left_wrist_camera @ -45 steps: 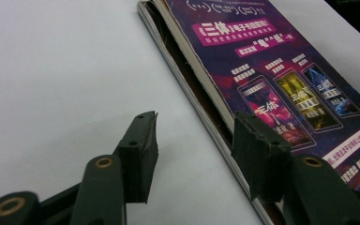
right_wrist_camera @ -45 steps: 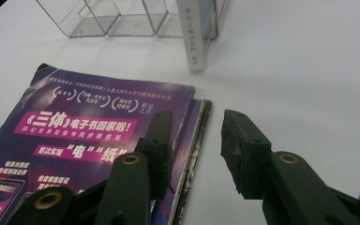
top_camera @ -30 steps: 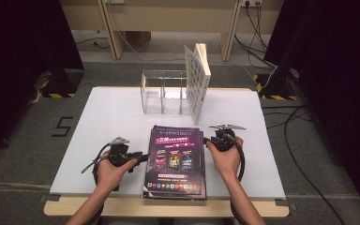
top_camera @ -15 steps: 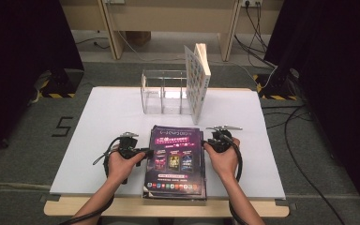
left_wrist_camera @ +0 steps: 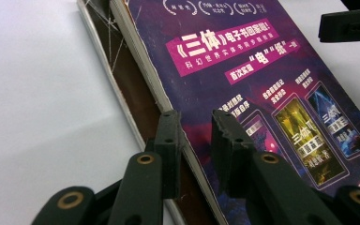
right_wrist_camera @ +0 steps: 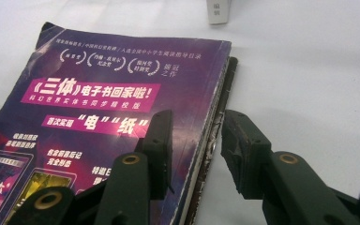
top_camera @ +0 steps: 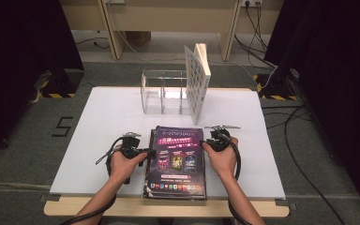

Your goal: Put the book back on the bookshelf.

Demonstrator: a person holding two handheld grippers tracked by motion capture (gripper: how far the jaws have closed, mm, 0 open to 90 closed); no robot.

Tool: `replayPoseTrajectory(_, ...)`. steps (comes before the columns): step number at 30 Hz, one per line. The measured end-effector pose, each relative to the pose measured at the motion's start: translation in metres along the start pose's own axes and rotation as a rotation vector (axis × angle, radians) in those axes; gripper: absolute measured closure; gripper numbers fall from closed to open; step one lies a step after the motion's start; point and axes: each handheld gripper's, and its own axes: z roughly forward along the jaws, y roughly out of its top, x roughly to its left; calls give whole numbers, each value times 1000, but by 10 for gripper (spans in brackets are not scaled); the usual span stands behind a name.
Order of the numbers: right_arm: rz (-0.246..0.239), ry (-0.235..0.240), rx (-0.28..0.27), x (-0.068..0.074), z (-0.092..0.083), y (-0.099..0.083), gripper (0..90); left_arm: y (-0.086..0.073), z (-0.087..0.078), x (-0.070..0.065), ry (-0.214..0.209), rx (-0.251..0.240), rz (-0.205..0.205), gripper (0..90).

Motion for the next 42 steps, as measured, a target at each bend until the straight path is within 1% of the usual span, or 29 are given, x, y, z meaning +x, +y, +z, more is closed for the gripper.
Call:
replayPoseTrajectory(4, 20, -4, 10, -4, 4, 3, 627, 1, 1, -4, 18, 2, 27, 720)
replayPoseTrajectory(5, 14, -5, 13, -5, 6, 4, 624, 1, 2, -5, 18, 1, 36, 719)
replayPoseTrajectory(7, 26, -1, 27, -7, 9, 6, 619, 2, 3, -7, 25, 5, 45, 713)
replayPoseTrajectory(9, 23, -5, 33, -9, 13, 7, 616, 2, 3, -8, 31, 7, 58, 712)
replayPoseTrajectory(12, 45, 3, 39, -11, 17, 10, 605, 3, 3, -9, 34, 6, 66, 713)
replayPoseTrajectory(14, 42, 2, 44, -12, 19, 13, 604, 3, 3, -9, 36, 7, 71, 713)
replayPoseTrajectory(17, 49, 28, 57, -13, 24, 18, 592, 4, 3, -10, 41, 14, 82, 713)
replayPoseTrajectory(19, 60, 36, 65, -12, 28, 21, 586, 5, 3, -11, 37, 12, 81, 714)
replayPoseTrajectory(22, 60, 30, 67, -13, 32, 25, 571, 6, 4, -13, 43, 17, 96, 713)
replayPoseTrajectory(23, 74, 30, 69, -14, 32, 26, 568, 6, 4, -14, 46, 15, 97, 713)
replayPoseTrajectory(24, 78, 33, 67, -15, 33, 26, 562, 7, 4, -14, 46, 18, 104, 712)
replayPoseTrajectory(25, 87, 42, 69, -16, 34, 27, 557, 7, 5, -14, 42, 20, 107, 712)
replayPoseTrajectory(26, 96, 43, 72, -17, 35, 28, 554, 7, 5, -14, 43, 21, 104, 711)
replayPoseTrajectory(27, 93, 44, 70, -18, 36, 28, 550, 8, 6, -14, 44, 24, 108, 711)
replayPoseTrajectory(29, 104, 47, 75, -20, 37, 30, 540, 8, 7, -15, 48, 21, 104, 709)
replayPoseTrajectory(30, 115, 49, 76, -20, 37, 30, 537, 8, 7, -15, 48, 21, 104, 708)
replayPoseTrajectory(32, 132, 62, 76, -22, 39, 31, 531, 8, 7, -15, 47, 21, 104, 708)
replayPoseTrajectory(33, 128, 67, 73, -23, 39, 31, 529, 7, 7, -15, 47, 20, 104, 708)
replayPoseTrajectory(34, 140, 70, 78, -24, 39, 31, 528, 7, 7, -14, 47, 20, 103, 708)
replayPoseTrajectory(39, 172, 92, 81, -24, 42, 31, 519, 8, 7, -16, 56, 26, 108, 707)
replayPoseTrajectory(42, 174, 84, 87, -23, 43, 32, 518, 8, 7, -16, 57, 29, 113, 706)
